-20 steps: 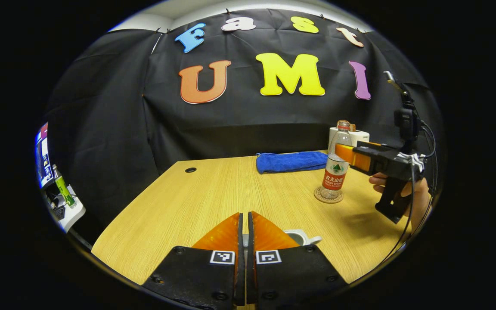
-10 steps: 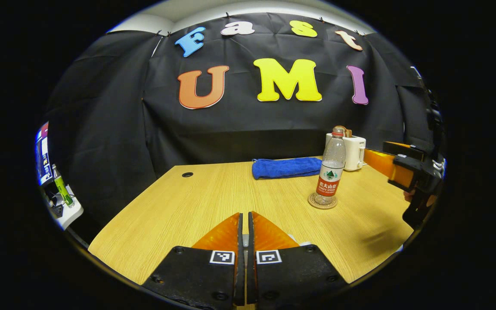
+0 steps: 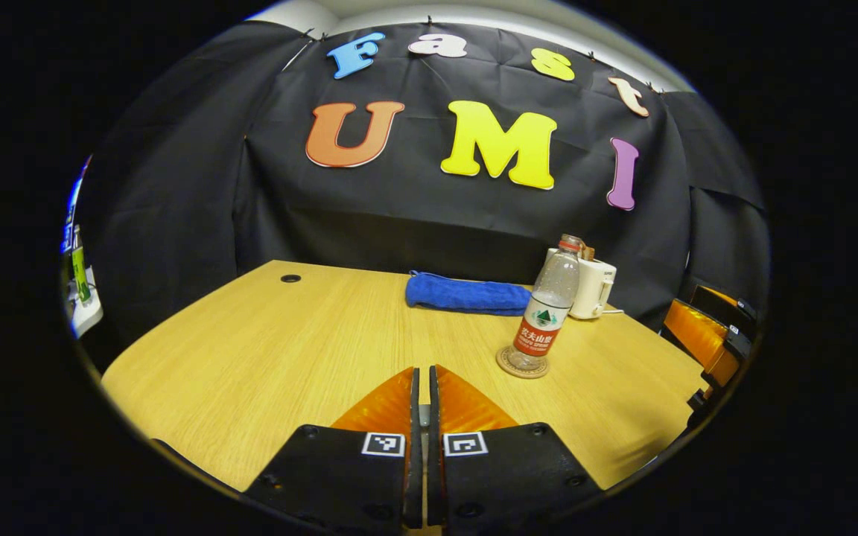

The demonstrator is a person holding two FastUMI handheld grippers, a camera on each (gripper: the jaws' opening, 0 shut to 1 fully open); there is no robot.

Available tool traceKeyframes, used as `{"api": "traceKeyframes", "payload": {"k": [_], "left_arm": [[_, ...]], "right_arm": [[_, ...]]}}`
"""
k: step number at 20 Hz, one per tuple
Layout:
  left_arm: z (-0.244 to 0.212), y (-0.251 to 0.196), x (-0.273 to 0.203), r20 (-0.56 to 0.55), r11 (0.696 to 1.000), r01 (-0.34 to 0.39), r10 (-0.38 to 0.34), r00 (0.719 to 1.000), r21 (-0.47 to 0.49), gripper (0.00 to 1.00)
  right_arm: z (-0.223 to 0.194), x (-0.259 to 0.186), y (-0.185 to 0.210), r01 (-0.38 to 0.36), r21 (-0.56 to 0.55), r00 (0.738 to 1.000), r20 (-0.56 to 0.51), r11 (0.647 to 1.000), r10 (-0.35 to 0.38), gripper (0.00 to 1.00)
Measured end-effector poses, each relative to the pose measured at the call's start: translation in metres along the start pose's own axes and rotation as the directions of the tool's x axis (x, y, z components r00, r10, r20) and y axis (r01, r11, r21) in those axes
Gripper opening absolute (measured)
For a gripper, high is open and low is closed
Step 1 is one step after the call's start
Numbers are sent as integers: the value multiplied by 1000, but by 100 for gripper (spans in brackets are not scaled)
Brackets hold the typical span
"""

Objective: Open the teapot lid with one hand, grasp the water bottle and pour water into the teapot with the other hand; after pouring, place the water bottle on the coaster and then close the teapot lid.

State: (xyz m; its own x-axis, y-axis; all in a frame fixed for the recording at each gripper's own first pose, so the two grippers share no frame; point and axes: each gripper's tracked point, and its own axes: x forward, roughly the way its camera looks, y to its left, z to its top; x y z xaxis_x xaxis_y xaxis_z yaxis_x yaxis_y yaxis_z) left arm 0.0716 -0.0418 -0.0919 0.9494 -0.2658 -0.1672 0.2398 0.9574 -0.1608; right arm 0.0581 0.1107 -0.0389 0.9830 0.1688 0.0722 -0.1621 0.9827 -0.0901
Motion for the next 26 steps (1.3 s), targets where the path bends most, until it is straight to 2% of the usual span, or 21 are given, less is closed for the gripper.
{"api": "traceKeyframes", "payload": {"k": [2,7,10,14,17,23,24,26], "left_arm": [[-10,-3,7,-7,1000,12,-12,1000,7,5],[-17,8,23,32,998,-62,62,998,6,6],[-17,11,24,59,996,-90,88,994,22,6],[-18,14,26,53,996,-92,91,994,15,6],[-14,20,31,70,996,-94,94,993,-5,6],[-16,18,31,72,995,-101,100,992,19,6],[-16,18,32,70,994,-103,102,992,20,6],[-17,18,31,67,995,-101,99,993,16,6]], "right_arm": [[-6,2,-9,20,29,999,-27,999,-19,98],[-15,7,-21,37,109,996,-86,993,-28,98],[-7,5,-16,-2,155,998,-59,988,11,97],[-5,4,-18,9,113,999,-42,994,-5,96],[-4,1,-7,-16,97,999,-34,995,19,96],[4,-4,4,-36,11,999,18,999,36,95],[3,-5,7,-40,-2,999,15,999,40,98],[3,-9,18,-80,-15,997,7,997,80,95]]}}
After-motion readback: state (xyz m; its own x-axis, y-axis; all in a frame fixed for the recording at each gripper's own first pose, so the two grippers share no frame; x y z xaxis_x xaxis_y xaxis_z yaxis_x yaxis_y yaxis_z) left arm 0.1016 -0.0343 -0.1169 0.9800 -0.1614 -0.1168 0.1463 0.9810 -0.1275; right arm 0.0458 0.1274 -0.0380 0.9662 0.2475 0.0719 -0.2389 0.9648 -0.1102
